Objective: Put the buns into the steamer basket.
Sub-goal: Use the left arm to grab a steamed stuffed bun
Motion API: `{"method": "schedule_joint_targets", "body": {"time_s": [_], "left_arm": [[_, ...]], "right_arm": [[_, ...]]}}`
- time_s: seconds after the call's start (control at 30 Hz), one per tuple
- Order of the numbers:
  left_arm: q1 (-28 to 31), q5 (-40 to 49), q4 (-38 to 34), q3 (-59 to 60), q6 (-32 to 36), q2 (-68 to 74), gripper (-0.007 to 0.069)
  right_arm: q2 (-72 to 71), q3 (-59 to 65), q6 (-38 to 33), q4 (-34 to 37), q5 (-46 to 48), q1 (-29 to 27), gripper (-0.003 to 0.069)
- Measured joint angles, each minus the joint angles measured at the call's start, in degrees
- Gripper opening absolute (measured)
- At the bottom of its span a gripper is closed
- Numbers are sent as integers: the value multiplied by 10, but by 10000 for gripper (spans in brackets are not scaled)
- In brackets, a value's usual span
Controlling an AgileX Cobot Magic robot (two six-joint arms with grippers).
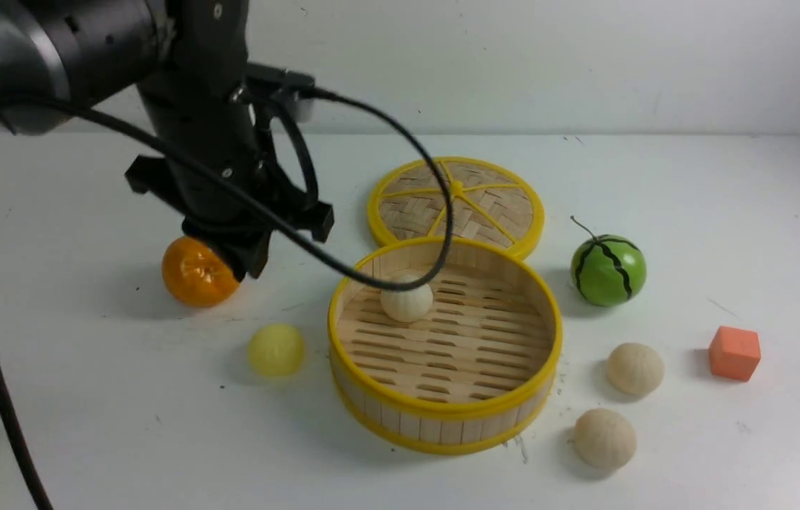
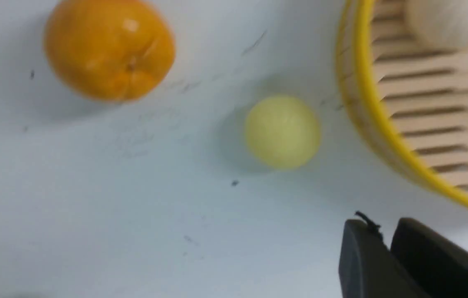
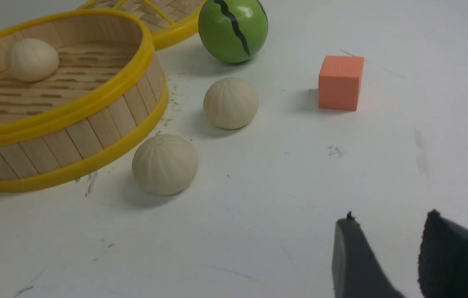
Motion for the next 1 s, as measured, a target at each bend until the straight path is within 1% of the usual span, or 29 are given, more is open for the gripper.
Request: {"method": "schedule_joint_targets", "body": {"time_s": [0.03,0.07,0.2,0.23,0.33,0.37,0.47,0.5,0.57,0.83,1.0], "left_arm": [[10,-23,-5,19,0,12,22],[14,-33,-10,24,0,20,15],[20,-57,-20,26,6,57,29],[20,-61,-20,26,10,65,41],[20,-88,-22,26,16,103,138],[20,-90,-22,26,16,106,144],[22,-118,-21,26,16,125,224],[22,-124,-19,26,16,128,244],[22,-132,-15,26,16,133,260],[22,-156,-5,27,16,135,269],[22,-156,-4,27,16,135,244]], "right_arm": [[0,0,0,0,0,0,241],[0,0,0,0,0,0,241],[0,0,0,0,0,0,241],[0,0,0,0,0,0,241],[0,0,0,0,0,0,241],[0,0,0,0,0,0,241],[0,0,0,0,0,0,241],[0,0,0,0,0,0,241],[0,0,0,0,0,0,241],[0,0,0,0,0,0,241],[0,0,0,0,0,0,241]]}}
